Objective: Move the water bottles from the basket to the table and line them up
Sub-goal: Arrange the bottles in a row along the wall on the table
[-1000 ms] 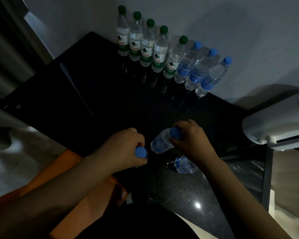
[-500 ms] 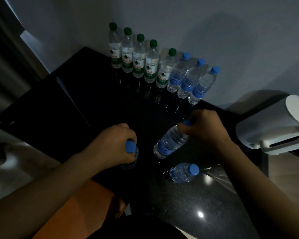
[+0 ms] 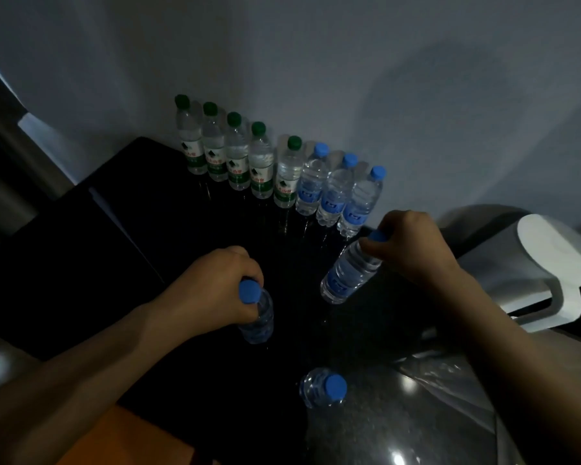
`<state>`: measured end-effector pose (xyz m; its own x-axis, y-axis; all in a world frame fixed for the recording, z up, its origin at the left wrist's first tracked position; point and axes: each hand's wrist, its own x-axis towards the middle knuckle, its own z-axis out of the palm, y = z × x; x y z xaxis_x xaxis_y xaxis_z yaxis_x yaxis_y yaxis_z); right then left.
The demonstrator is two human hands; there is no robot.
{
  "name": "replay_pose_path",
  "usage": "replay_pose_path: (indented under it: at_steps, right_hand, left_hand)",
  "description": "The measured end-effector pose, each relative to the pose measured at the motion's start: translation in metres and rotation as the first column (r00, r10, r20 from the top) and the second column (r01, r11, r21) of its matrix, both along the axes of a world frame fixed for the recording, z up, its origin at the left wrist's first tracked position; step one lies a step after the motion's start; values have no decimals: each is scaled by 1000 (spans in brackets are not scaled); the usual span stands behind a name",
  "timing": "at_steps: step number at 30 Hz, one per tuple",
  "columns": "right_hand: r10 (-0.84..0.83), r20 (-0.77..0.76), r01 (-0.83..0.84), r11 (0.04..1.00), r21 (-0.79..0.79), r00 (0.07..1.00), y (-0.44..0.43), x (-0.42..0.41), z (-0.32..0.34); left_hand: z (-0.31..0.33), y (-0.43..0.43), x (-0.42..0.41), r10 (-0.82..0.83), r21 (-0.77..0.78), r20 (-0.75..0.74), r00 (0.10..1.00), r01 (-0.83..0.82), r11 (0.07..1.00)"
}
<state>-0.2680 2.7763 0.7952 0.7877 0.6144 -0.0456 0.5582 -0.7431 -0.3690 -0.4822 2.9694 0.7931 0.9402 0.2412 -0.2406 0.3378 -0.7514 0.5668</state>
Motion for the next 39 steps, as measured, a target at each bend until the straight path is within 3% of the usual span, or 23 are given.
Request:
replay_pose_path:
  at_steps: [19, 39]
  right_hand:
    - [-188, -57, 192, 978, 77, 981, 9, 137, -30]
    - [-197, -34, 199, 975, 97, 980, 9, 193, -57]
  left_hand:
    - [-18, -11, 92, 1, 18, -29, 1000, -1, 1000]
    - [-19, -15, 134, -3, -53, 61, 998, 6, 999]
